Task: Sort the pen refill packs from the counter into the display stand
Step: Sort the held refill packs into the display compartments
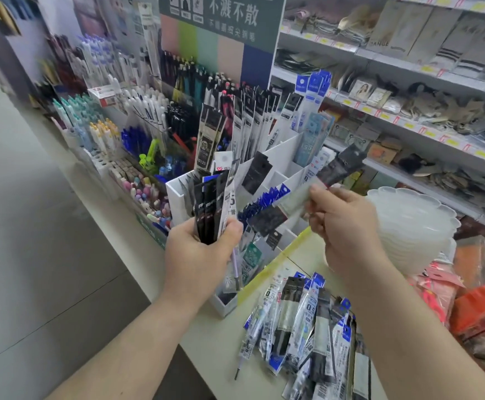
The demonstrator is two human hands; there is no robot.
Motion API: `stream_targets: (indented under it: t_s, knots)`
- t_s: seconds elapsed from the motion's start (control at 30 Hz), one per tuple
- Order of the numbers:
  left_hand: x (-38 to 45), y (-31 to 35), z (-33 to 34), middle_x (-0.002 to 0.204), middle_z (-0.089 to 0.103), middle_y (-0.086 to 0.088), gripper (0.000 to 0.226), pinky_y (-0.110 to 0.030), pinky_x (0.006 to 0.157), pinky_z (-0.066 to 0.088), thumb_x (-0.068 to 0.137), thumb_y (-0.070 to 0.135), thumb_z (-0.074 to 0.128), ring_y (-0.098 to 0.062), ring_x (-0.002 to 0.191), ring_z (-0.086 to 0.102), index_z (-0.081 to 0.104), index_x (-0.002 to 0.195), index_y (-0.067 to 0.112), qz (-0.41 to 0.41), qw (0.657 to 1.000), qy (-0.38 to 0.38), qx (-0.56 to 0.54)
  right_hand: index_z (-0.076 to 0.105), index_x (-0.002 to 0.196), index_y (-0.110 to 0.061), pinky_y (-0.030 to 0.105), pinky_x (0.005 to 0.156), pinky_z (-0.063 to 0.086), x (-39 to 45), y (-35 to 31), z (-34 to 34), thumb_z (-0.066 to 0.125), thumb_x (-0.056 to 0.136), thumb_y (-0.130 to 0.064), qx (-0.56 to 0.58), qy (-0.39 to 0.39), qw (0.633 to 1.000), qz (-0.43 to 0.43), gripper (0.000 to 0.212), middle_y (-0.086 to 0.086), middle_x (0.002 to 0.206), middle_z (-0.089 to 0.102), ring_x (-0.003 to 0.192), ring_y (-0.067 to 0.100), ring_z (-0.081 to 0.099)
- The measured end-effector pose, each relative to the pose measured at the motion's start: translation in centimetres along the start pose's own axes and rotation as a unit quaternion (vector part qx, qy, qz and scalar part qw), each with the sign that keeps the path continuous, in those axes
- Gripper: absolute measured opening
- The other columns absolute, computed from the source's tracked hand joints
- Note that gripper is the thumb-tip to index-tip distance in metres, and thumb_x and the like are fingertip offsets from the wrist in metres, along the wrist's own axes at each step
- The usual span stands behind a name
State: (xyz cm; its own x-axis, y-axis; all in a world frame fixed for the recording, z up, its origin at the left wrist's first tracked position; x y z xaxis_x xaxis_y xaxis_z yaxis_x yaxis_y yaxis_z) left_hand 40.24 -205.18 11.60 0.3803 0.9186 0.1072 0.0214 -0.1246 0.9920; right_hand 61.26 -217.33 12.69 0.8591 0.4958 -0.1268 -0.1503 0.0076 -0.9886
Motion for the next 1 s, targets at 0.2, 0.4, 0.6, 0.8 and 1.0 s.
stream_targets:
  t_s: [0.2, 0.4, 0.6, 0.8, 1.0]
  knots:
    - [0.2, 0.3, -1.8, 0.045, 0.037, 0.001, 0.046, -0.021, 0.045, 0.030, 0.087, 0.020, 0.074, -0.013, 0.044, 0.033, 0.052, 0.063, -0.013, 0.004, 1.000, 0.011, 0.015, 0.062, 0.065, -0.011, 0.022, 0.044, 0.041, 2.2, -2.0, 4.5, 0.064, 0.088, -0.013, -0.099, 0.008, 0.994, -0.037, 0.023, -0.001, 0.056, 0.064, 0.042, 0.009, 0.058]
    - [0.4, -0.2, -2.3, 0.054, 0.046, -0.015, 0.041, -0.022, 0.048, 0.033, 0.085, 0.023, 0.075, -0.014, 0.049, 0.039, 0.062, 0.078, -0.015, 0.000, 1.000, 0.009, 0.003, 0.066, 0.065, -0.009, 0.031, 0.056, 0.051, 4.0, 0.3, 8.7, 0.063, 0.090, -0.017, -0.207, -0.030, 0.977, -0.033, 0.026, 0.002, 0.056, 0.069, 0.052, 0.014, 0.070]
    - [0.4, -0.3, -1.7, 0.080, 0.070, -0.020, 0.010, -0.027, 0.066, 0.049, 0.083, 0.017, 0.076, -0.014, 0.069, 0.058, 0.076, 0.075, 0.023, -0.017, 1.000, -0.026, -0.004, 0.057, 0.057, -0.008, 0.026, 0.046, 0.037, 4.8, 2.5, 11.1, 0.068, 0.084, -0.029, -0.446, -0.086, 0.888, -0.076, 0.035, 0.001, 0.048, 0.050, 0.047, 0.021, 0.046]
    - [0.1, -0.4, -0.2, 0.085, 0.077, 0.010, 0.032, -0.023, 0.076, 0.058, 0.085, 0.004, 0.073, -0.004, 0.081, 0.070, 0.079, 0.069, 0.031, -0.043, 0.995, -0.080, -0.051, 0.070, 0.069, -0.002, 0.032, 0.053, 0.045, 4.6, 2.1, 10.7, 0.075, 0.079, -0.031, -0.464, -0.113, 0.875, -0.080, 0.031, 0.011, 0.060, 0.062, 0.056, 0.021, 0.052]
    - [-0.3, -0.6, 2.0, 0.089, 0.077, -0.003, 0.020, -0.027, 0.078, 0.060, 0.084, -0.006, 0.068, -0.012, 0.087, 0.071, 0.078, 0.079, 0.010, -0.067, 0.981, -0.152, -0.103, 0.074, 0.085, -0.009, 0.028, 0.052, 0.033, 1.4, 0.7, 5.7, 0.071, 0.087, -0.035, -0.185, -0.093, 0.978, -0.003, 0.026, -0.008, 0.050, 0.047, 0.048, 0.011, 0.039]
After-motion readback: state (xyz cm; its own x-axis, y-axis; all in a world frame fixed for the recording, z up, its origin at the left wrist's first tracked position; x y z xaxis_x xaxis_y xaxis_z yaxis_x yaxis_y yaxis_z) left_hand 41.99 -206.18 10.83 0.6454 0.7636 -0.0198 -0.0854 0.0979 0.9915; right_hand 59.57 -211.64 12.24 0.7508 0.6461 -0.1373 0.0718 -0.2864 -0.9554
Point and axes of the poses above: each hand's wrist, its own x-axis towards the middle knuckle, its own z-axis out of the palm, y = z × x, the point moved 9 cm from there along x, towards the middle knuckle
